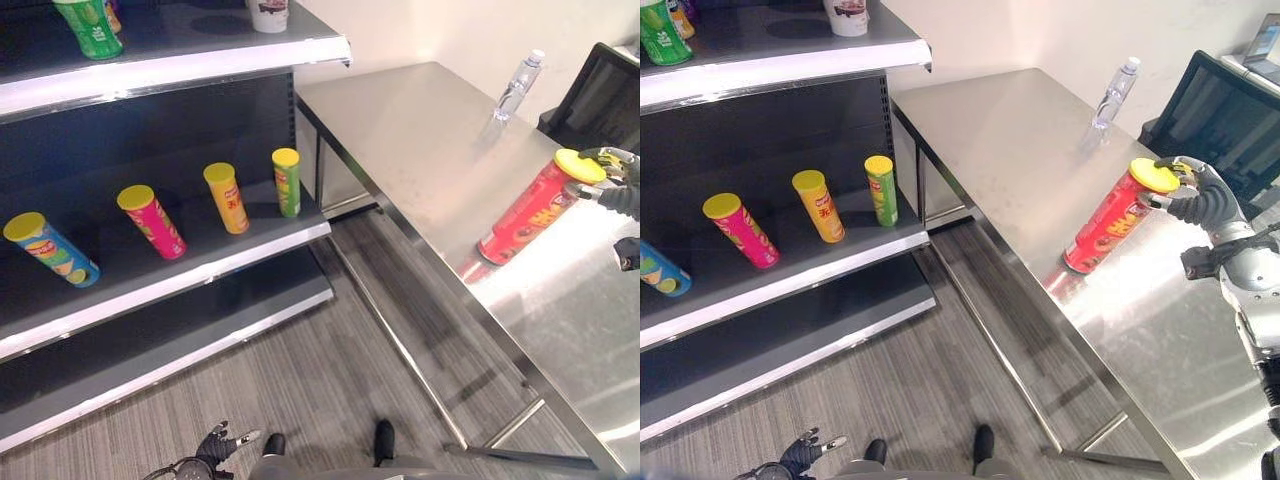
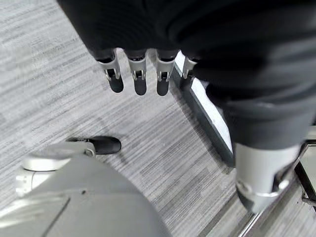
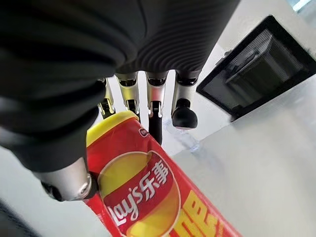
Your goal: Put the goods on the table back onto the shelves and tidy them up.
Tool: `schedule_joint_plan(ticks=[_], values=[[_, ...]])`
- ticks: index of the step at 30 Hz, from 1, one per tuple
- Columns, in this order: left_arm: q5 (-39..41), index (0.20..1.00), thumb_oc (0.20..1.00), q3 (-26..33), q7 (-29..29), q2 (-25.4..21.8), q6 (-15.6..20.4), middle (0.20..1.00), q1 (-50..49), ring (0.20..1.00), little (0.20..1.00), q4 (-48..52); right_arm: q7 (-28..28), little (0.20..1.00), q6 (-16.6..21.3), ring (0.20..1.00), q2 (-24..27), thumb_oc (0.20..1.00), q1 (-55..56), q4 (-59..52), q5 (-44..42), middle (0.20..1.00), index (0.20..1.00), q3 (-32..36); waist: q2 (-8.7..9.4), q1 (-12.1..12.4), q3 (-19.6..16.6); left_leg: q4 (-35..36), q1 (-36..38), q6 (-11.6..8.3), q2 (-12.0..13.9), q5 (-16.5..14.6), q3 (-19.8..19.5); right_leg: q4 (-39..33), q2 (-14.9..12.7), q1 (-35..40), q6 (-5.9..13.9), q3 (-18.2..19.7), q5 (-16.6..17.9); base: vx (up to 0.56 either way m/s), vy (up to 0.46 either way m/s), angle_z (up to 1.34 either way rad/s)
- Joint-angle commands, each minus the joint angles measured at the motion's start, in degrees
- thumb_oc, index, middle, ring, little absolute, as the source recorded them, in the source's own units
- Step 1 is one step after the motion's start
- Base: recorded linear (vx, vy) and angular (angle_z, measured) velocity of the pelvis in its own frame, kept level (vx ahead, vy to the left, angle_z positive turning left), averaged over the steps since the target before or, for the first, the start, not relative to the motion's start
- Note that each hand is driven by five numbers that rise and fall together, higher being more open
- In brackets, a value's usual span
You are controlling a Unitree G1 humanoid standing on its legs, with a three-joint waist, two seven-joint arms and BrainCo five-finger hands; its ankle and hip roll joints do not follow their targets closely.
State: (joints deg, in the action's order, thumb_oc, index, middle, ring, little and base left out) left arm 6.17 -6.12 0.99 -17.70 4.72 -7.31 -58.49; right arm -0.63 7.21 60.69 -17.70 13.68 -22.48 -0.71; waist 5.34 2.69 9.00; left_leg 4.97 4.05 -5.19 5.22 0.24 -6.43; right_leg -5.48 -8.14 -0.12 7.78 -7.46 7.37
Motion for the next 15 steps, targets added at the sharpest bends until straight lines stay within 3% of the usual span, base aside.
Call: schedule_joint_plan(ticks=[1,9,11,13,15], values=[[1.64,1.0,1.0,0.1,0.47,-1.71,0.74,1.0,2.5,1.0,1.0,-0.78,-4.51,0.2,6.06,0.2,-0.47,0.2,-3.3,-5.19,-1.58,0.2,0.2,6.14,1.05,2.59,-1.05,-0.19,-2.25,-0.25,-1.37,-0.79,-1.22,1.93,2.4,6.18,1.43,-4.07,-10.37,-0.07,-0.103,0.27],[1.8,1.0,1.0,0.31,0.62,-1.38,0.88,1.0,2.38,1.0,1.0,-0.68,-7.76,0.2,10.68,0.2,-4.18,0.2,-4.63,-13.41,-1.24,0.2,0.2,11.25,-0.87,5.52,0.48,-0.77,-8.71,-3.01,-2.05,4.38,-7.69,1.02,4.63,6.9,-0.94,-9.26,-12.69,-0.14,-0.119,0.47],[1.96,1.0,1.0,0.76,0.85,-1.09,0.83,1.0,2.84,1.0,1.0,-0.74,-8.07,0.2,10.94,0.2,-3.99,0.2,-4.16,-14.85,-0.91,0.2,0.2,12.31,-1.15,5.61,1.71,-2.88,-10.73,-3.65,-1.93,4.65,-5.66,0.97,4.06,7.06,-0.9,-10.88,-12.57,-0.17,0.018,0.8],[2.14,1.0,1.0,1.34,0.9,-0.98,0.88,1.0,3.0,1.0,1.0,-0.58,-8.05,0.2,10.8,0.2,-3.54,0.2,-3.8,-15.99,-0.18,0.2,0.2,12.47,-1.1,5.08,2.39,-5.8,-11.58,-3.48,0.18,3.59,0.0,1.6,2.95,6.63,-0.82,-12.22,-12.24,-0.19,0.086,0.46],[1.86,1.0,1.0,2.14,1.13,-1.02,1.03,1.0,3.0,1.0,1.0,-0.68,-7.7,0.2,10.68,0.2,-3.28,0.2,-3.69,-16.49,-0.09,0.2,0.2,12.8,-1.19,4.74,1.89,-7.01,-10.75,-3.71,2.16,2.98,1.53,1.86,1.93,5.91,-0.68,-13.05,-10.93,-0.1,0.152,0.51]])
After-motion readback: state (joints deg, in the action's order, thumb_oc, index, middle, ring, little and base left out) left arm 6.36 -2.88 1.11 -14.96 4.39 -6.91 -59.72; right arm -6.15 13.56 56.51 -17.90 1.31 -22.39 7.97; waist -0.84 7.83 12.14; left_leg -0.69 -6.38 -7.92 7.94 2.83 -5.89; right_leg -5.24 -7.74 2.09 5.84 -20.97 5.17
